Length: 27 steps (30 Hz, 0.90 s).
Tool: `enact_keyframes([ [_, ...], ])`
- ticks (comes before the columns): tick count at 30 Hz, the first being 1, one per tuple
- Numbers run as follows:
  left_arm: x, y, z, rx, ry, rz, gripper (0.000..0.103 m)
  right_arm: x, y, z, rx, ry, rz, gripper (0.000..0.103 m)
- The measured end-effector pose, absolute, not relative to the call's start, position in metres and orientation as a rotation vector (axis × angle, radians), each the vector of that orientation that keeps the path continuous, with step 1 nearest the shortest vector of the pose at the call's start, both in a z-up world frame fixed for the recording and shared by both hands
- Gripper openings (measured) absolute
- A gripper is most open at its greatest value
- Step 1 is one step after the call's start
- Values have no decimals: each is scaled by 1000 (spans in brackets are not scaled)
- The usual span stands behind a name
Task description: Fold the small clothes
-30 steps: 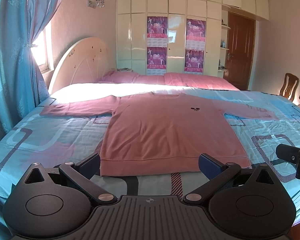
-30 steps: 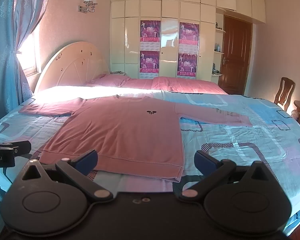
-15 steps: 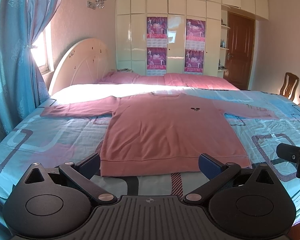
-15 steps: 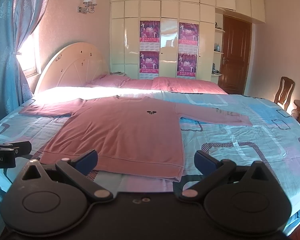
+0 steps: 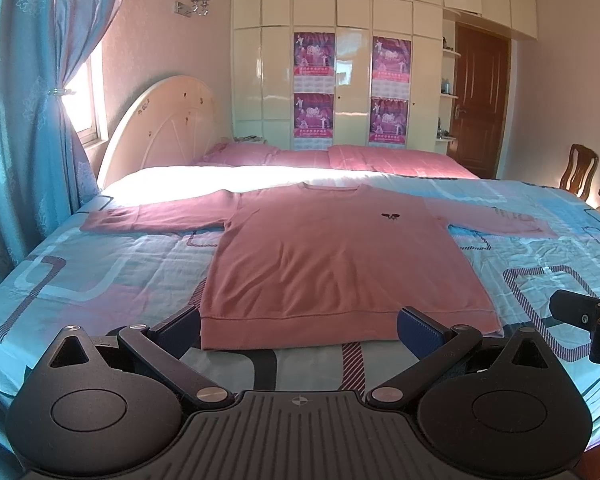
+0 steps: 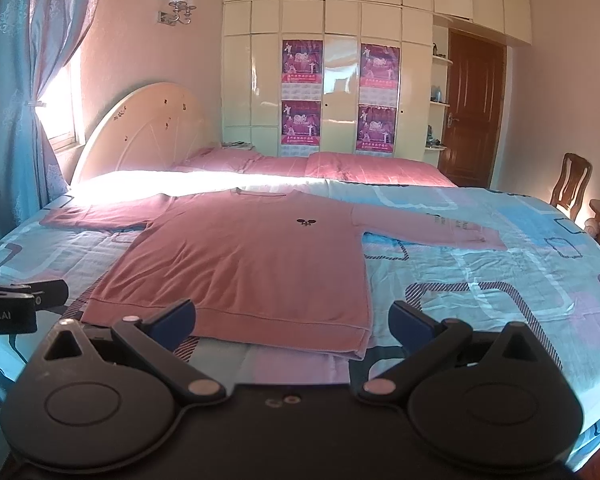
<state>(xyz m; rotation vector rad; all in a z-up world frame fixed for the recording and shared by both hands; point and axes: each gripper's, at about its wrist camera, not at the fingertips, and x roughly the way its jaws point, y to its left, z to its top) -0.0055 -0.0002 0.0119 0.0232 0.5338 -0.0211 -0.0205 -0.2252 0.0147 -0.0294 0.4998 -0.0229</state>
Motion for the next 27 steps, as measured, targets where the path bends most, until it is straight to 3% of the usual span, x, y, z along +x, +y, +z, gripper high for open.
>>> enact_keyframes([
  [16,-3,2,12,13,519,-14,103,-18,-225,17,-22,464,-45,102],
  [27,52,-11,6,-46,466,-98,103,24,-271,11,52,349,-131,102],
])
